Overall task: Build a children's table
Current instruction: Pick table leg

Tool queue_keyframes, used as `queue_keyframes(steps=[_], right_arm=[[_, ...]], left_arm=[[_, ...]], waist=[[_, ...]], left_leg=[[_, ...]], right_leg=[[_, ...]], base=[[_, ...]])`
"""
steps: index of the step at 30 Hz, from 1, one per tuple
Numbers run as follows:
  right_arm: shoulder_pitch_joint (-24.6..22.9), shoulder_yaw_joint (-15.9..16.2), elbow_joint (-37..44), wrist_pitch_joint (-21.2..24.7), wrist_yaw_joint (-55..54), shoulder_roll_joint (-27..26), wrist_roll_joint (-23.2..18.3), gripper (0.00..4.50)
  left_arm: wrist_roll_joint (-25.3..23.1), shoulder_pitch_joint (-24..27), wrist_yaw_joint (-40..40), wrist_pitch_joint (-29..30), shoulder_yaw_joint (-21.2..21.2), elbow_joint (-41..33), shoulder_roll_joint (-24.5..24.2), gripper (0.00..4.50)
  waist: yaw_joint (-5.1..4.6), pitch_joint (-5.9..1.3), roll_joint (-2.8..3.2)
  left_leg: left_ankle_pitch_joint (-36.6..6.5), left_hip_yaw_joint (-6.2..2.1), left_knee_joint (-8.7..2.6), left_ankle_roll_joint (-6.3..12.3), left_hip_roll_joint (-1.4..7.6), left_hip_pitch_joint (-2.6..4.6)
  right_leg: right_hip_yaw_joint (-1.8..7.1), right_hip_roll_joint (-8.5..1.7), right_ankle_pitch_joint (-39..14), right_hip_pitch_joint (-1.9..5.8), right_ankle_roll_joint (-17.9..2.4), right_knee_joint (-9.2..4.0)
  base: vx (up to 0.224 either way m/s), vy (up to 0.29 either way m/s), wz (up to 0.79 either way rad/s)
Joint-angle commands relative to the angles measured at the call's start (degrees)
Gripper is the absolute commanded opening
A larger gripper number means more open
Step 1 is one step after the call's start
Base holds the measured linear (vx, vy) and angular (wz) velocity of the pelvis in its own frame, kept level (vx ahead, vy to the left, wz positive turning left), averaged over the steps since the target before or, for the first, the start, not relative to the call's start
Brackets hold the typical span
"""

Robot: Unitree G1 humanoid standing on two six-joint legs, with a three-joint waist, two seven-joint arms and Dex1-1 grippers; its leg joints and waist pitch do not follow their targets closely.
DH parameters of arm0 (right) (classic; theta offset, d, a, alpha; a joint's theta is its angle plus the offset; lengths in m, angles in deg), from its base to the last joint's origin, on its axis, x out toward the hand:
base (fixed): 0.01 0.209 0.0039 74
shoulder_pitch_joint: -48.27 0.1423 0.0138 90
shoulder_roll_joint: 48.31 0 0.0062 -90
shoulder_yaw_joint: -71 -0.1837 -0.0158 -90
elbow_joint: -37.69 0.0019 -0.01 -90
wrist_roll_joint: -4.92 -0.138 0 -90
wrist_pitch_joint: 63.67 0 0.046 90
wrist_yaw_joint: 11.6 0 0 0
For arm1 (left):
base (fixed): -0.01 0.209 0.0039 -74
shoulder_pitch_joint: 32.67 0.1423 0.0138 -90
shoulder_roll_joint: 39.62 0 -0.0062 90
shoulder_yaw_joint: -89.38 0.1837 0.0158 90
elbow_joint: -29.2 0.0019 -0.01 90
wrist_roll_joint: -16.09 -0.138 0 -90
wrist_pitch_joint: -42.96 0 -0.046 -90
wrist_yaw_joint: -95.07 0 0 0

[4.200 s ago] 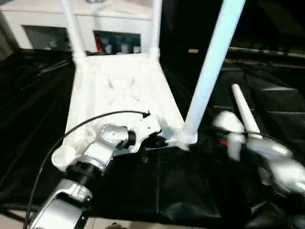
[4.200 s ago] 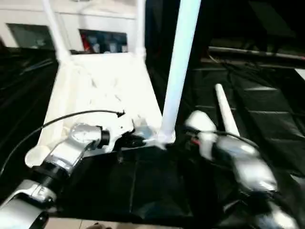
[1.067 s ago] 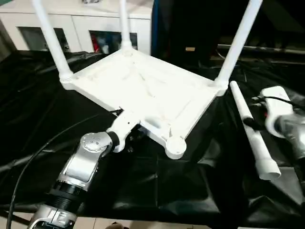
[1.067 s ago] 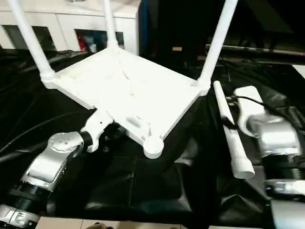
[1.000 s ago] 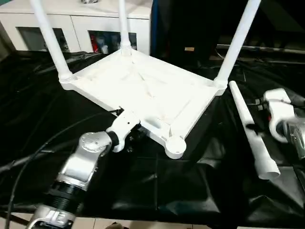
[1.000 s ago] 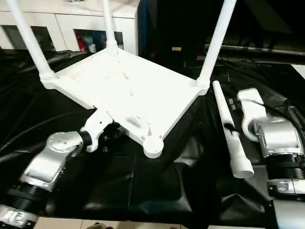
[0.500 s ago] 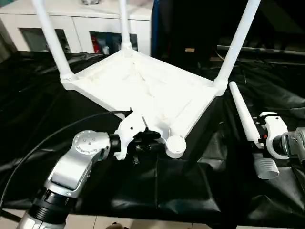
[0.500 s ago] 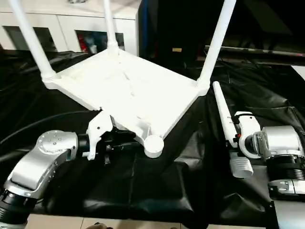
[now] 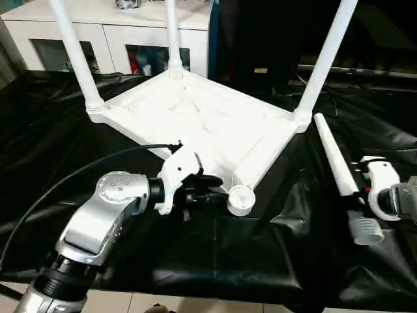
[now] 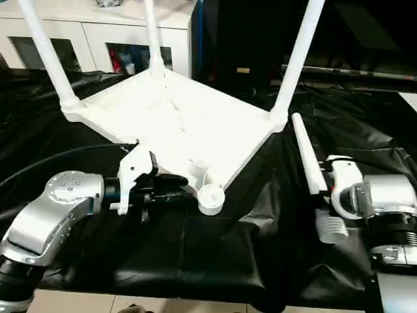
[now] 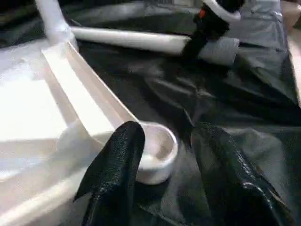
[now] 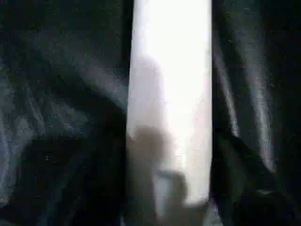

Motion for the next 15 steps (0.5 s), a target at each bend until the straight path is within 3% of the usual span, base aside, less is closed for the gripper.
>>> queue_keyframes(steps=[1,2,3,4,7,8,9,10,11,12,13,15], right_arm=[[-0.9,-3.0,-2.6,-1.2,-3.5,-0.5,0.2,2.13],[-1.0,-5.2,-3.0,-2.7,-5.4,-0.7,-0.1,2.03],[-0.8,-7.1,-3.4,-3.3,-7.0,-1.0,-0.5,1.98],[-0.8,-8.9,-3.3,-4.3,-8.5,-1.2,-0.8,1.95],[-0.9,-12.2,-2.2,-6.4,-10.1,-1.9,-2.0,1.90],[-1.1,-14.6,-0.9,-10.2,-11.9,-2.5,-2.9,1.90],[-1.1,-17.2,0.1,-15.1,-13.8,-3.3,-3.9,1.89],[-1.1,-18.2,0.6,-16.9,-13.7,-3.7,-4.7,1.89],[-1.0,-21.6,2.1,-23.0,-13.3,-5.1,-7.4,1.88],[-0.7,-27.1,5.2,-32.3,-12.1,-7.6,-11.8,1.88],[-0.4,-29.4,6.6,-35.8,-11.6,-8.8,-13.5,1.88],[0.2,-31.7,9.5,-36.6,-9.3,-10.6,-16.7,1.88]], left_arm=[[-2.1,-2.0,4.3,1.1,-1.2,1.7,1.1,2.43],[-2.7,-3.2,6.7,1.7,-1.9,3.2,2.3,2.45],[-2.3,-3.9,7.6,1.9,-2.6,4.0,3.1,2.51],[-1.4,-4.4,8.6,1.3,-3.8,4.8,4.2,2.69],[0.0,-4.5,10.0,-2.3,-5.6,6.0,6.3,2.88],[0.0,-4.9,11.3,-5.8,-6.4,7.4,7.5,2.96],[-0.3,-5.3,13.5,-8.2,-7.2,8.8,8.7,3.08],[-0.3,-5.5,13.7,-8.2,-7.3,9.0,8.9,3.19],[0.0,-6.0,14.7,-8.2,-7.8,9.7,9.7,3.29],[0.5,-6.8,16.6,-8.9,-8.9,10.5,11.5,3.29],[0.6,-7.1,17.4,-9.5,-9.3,10.8,12.3,3.40],[0.6,-7.8,17.8,-10.5,-9.5,11.2,13.1,3.40]], waist=[[-0.59,-3.44,-0.51],[-0.62,-3.46,-0.55],[-0.42,-3.49,0.10],[-0.68,-3.51,-0.10],[-0.94,-3.54,-0.51],[-1.14,-3.67,-0.18],[-1.41,-3.68,-0.24],[-1.73,-3.92,-0.51],[-1.78,-3.99,-0.42],[-2.02,-3.96,-0.45],[-2.18,-4.00,-0.57],[-2.13,-4.23,-0.46]], left_leg=[[-13.5,-0.88,-3.76,-1.86,1.78,1.08],[-13.5,-0.84,-3.71,-1.83,1.69,1.13],[-13.6,-0.91,-3.57,-2.10,1.56,1.41],[-13.4,-1.05,-3.70,-2.24,1.47,0.98],[-13.5,-0.91,-3.60,-1.51,1.32,0.80],[-13.2,-1.08,-3.63,-1.36,1.35,0.68],[-13.5,-0.94,-3.54,-1.01,1.37,0.63],[-13.0,-1.09,-3.51,-0.76,1.33,0.48],[-12.8,-0.98,-3.48,-0.31,1.33,0.40],[-12.9,-0.98,-3.44,0.37,1.41,0.36],[-13.0,-0.77,-3.34,0.95,1.36,0.16],[-9.2,-0.86,-3.16,3.15,1.47,0.14]], right_leg=[[2.26,-2.51,-18.0,2.07,-10.7,-4.88],[2.24,-2.44,-18.4,2.05,-10.4,-4.94],[2.20,-2.48,-19.1,1.90,-10.1,-5.09],[2.04,-2.45,-19.0,2.27,-9.8,-5.05],[1.98,-2.49,-18.7,2.33,-9.6,-5.27],[1.85,-2.46,-18.3,2.45,-9.7,-5.16],[1.92,-2.55,-17.7,2.24,-9.5,-5.39],[1.71,-2.39,-16.7,2.56,-9.5,-5.03],[1.80,-2.55,-16.3,2.54,-9.5,-4.99],[1.74,-2.61,-16.2,2.46,-9.5,-4.97],[1.86,-2.77,-16.2,2.51,-9.4,-5.07],[1.71,-2.43,-12.7,2.52,-10.2,-4.53]], base=[[0.000,0.000,0.00],[0.000,0.000,0.00],[0.000,0.000,0.00],[0.000,0.000,0.00],[0.000,0.000,0.00],[0.000,0.000,0.00],[0.000,0.000,0.00],[0.000,0.000,0.00],[0.000,0.000,0.00],[0.000,0.000,0.00],[0.000,0.000,0.00],[0.000,0.000,0.00]])
